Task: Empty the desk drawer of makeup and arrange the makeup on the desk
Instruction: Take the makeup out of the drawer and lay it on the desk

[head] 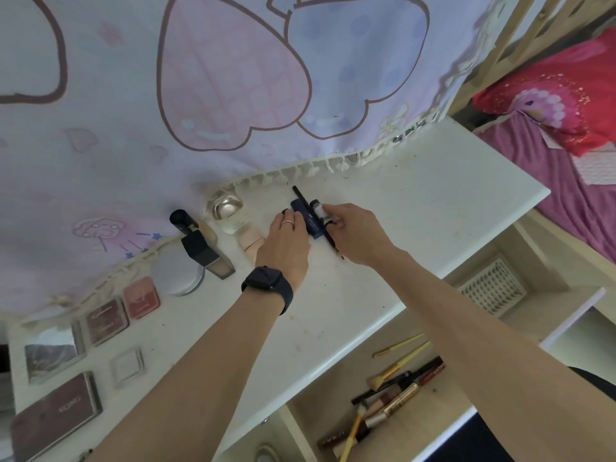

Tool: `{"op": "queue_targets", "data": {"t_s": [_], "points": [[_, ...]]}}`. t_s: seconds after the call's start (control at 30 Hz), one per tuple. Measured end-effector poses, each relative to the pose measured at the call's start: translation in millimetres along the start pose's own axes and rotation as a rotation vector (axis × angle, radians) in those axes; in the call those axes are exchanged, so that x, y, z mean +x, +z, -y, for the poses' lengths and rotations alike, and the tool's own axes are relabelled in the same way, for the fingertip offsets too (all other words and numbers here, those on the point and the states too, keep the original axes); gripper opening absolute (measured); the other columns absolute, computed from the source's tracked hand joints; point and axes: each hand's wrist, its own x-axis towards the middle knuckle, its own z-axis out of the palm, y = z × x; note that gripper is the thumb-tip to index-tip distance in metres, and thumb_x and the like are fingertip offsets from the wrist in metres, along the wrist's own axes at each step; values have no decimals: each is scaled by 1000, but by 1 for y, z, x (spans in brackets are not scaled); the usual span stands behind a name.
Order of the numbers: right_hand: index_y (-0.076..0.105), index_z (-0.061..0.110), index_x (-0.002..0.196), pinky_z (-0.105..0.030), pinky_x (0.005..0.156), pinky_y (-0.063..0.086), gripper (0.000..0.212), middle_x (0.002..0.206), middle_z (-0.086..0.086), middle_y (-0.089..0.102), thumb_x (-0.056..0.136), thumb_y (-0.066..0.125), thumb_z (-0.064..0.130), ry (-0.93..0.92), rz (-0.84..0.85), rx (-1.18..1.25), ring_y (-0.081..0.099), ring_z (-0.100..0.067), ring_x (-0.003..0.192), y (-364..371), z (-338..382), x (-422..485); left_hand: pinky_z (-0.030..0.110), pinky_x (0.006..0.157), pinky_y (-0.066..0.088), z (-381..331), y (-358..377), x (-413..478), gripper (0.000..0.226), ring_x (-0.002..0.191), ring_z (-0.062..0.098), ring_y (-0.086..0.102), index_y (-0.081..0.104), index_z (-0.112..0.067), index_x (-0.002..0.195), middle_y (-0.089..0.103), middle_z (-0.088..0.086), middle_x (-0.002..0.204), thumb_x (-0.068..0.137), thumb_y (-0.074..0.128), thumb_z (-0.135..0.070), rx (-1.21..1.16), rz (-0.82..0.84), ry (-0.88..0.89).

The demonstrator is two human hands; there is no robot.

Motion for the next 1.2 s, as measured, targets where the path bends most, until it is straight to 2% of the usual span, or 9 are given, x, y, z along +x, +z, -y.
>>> {"op": "queue_targets", "data": {"t_s": [0.27,0.37,0.47,0.57,0.7,0.77,0.87,1.07,1.2], "points": [[54,21,146,-16,94,36,44,135,-2,64,102,55,29,84,-17,34,60,-18,120,-6,-3,-6,34,111,35,6,-13,-4,59,148,24,22,29,-12,152,32,10,158,101,52,-31,36,-1,56],[57,23,141,-16,92,42,42,130,6,65,100,59,28,105,-110,151,62,-6,105,-16,-1,-29,36,109,38,-3,-19,-25,51,146,22,25,41,-15,147,38,7,155,99,53,-32,-43,-51,57],[65,29,125,-9,81,50,27,106,19,69,98,62,25,111,-284,286,63,5,94,-23,-7,-82,35,84,53,-18,-17,-67,39,131,21,44,55,-18,134,53,2,141,96,59,-24,-176,-215,166],[68,36,112,-3,73,47,19,95,25,70,97,62,25,148,-326,312,65,8,94,-25,-29,-151,25,60,53,-37,0,-122,25,105,17,59,64,-20,116,64,0,115,91,62,-19,-324,-294,348],[73,28,106,-17,81,53,16,95,18,72,96,66,19,216,-93,107,67,-3,91,-8,-78,-224,18,50,40,-57,53,-188,16,82,11,59,64,-28,106,61,-9,94,91,56,-26,-323,11,417],[72,26,113,-32,90,52,20,108,9,71,99,61,18,237,132,-100,65,-13,102,4,-101,-243,28,61,47,-64,83,-206,22,97,17,59,57,-28,118,59,-6,108,97,49,-27,-250,283,276],[62,32,134,-34,104,42,39,138,10,60,101,45,20,181,426,-399,51,-18,129,23,-121,-252,34,70,46,-63,112,-212,27,110,25,58,50,-21,124,57,2,120,97,49,-19,-81,541,104],[48,30,146,-40,108,39,48,144,5,52,99,45,23,123,682,-571,40,-26,129,59,-124,-237,35,76,47,-52,138,-209,23,107,34,62,57,-9,117,59,13,118,97,49,-18,-53,768,40],[46,33,148,-41,113,34,53,148,5,45,95,46,30,154,708,-668,32,-25,137,68,-122,-228,39,84,53,-49,147,-205,22,105,33,62,58,-11,116,59,11,120,97,50,-16,-49,796,65]]}}
